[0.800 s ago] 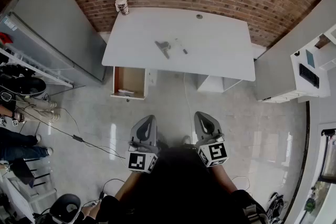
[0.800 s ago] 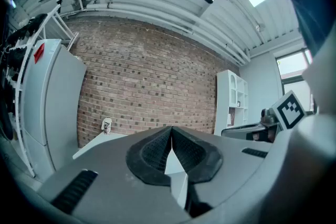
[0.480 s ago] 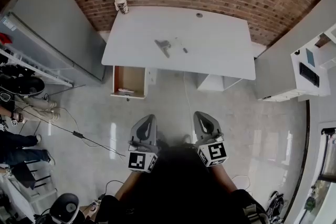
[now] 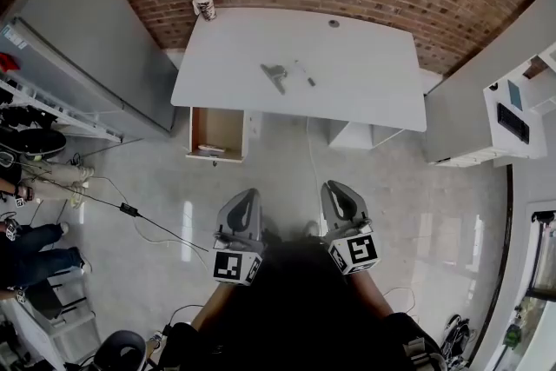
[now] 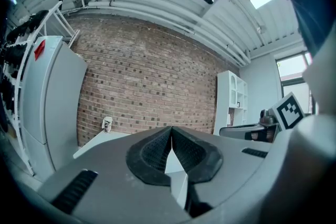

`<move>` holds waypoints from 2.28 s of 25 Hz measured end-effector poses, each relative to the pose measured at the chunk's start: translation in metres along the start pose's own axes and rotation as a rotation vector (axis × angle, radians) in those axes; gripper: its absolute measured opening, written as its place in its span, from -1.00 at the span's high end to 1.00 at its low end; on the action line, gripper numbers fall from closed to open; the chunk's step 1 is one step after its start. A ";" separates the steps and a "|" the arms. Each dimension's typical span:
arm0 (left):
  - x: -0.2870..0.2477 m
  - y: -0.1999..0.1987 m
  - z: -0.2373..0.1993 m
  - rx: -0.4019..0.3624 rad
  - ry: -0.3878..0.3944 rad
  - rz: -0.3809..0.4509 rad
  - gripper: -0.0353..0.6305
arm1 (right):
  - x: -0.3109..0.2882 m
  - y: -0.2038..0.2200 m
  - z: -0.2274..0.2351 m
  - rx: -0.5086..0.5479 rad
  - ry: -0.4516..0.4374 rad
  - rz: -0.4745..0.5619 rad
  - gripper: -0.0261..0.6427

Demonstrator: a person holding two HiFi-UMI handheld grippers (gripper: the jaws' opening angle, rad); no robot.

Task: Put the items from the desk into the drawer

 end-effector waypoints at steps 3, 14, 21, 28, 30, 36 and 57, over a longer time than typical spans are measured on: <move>0.001 0.002 -0.008 -0.010 0.009 0.000 0.88 | -0.007 0.000 -0.004 -0.001 0.007 0.002 0.86; 0.006 0.006 -0.047 0.025 0.053 -0.018 0.88 | -0.036 0.001 -0.027 0.010 0.065 -0.009 0.66; -0.022 0.014 -0.064 0.022 0.065 -0.028 0.88 | -0.069 0.007 -0.013 0.006 0.083 -0.020 0.65; -0.087 0.016 -0.072 0.025 0.029 -0.032 0.88 | -0.123 0.003 0.034 0.015 0.039 -0.046 0.65; -0.111 0.014 -0.074 0.028 0.014 -0.042 0.88 | -0.142 0.000 0.051 0.016 0.022 -0.060 0.65; -0.185 0.001 -0.079 0.037 -0.046 -0.047 0.88 | -0.195 -0.024 0.108 0.047 -0.028 -0.082 0.65; -0.313 -0.002 -0.090 0.041 -0.148 -0.082 0.88 | -0.310 0.008 0.219 0.048 -0.111 -0.275 0.65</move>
Point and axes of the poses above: the fingertips, and each gripper's own axes: x backward along the fingers, z to its right, y out of its underside, the point moved 1 cm from there along x, backward along the fingers, and after that the axes turned 7 degrees about -x, right-handed, at the moved point
